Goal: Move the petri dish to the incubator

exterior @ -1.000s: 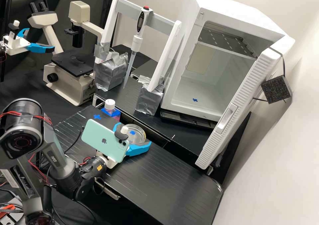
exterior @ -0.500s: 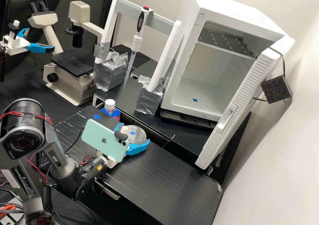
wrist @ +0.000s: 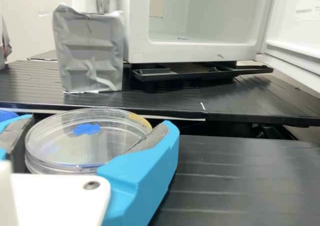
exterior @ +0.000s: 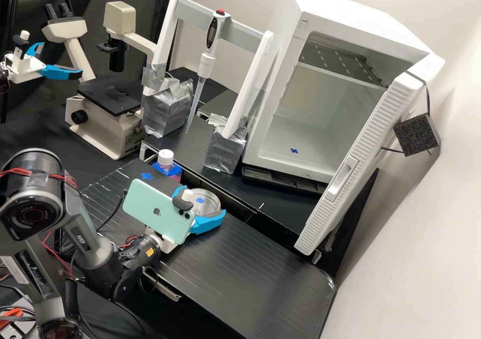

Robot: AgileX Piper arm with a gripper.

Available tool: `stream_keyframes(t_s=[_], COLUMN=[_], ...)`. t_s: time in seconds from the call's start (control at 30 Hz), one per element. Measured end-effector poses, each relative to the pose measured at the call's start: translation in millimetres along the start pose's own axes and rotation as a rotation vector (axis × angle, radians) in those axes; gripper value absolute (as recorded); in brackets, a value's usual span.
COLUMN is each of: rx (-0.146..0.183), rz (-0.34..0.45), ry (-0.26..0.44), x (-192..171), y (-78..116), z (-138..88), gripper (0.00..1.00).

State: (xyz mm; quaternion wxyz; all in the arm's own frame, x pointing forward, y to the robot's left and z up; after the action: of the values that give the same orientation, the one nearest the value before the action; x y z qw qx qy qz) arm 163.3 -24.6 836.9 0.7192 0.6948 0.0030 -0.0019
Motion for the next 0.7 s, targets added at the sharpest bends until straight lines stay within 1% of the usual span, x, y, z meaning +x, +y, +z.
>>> stream_keyframes(t_s=[0.07,0.1,0.2,0.27,0.37,0.43,0.53,0.6,0.7], rx=[0.01,0.021,0.033,0.036,0.052,0.072,0.084,0.086,0.082], rz=[0.017,0.023,0.048,0.091,0.161,0.207,0.272,0.308,0.349], ry=[-0.013,-0.017,-0.038,-0.052,-0.055,-0.057,-0.049,-0.05,-0.029], x=[0,0,4,12,24,35,57,75,102], y=[1.6,2.1,7.6,17.5,30.8,39.4,53.6,60.3,71.0], z=[1,1,3,5,5,6,7,8,7], gripper=[0.0,0.0,0.0,0.0,0.0,0.0,0.0,0.0,0.0])
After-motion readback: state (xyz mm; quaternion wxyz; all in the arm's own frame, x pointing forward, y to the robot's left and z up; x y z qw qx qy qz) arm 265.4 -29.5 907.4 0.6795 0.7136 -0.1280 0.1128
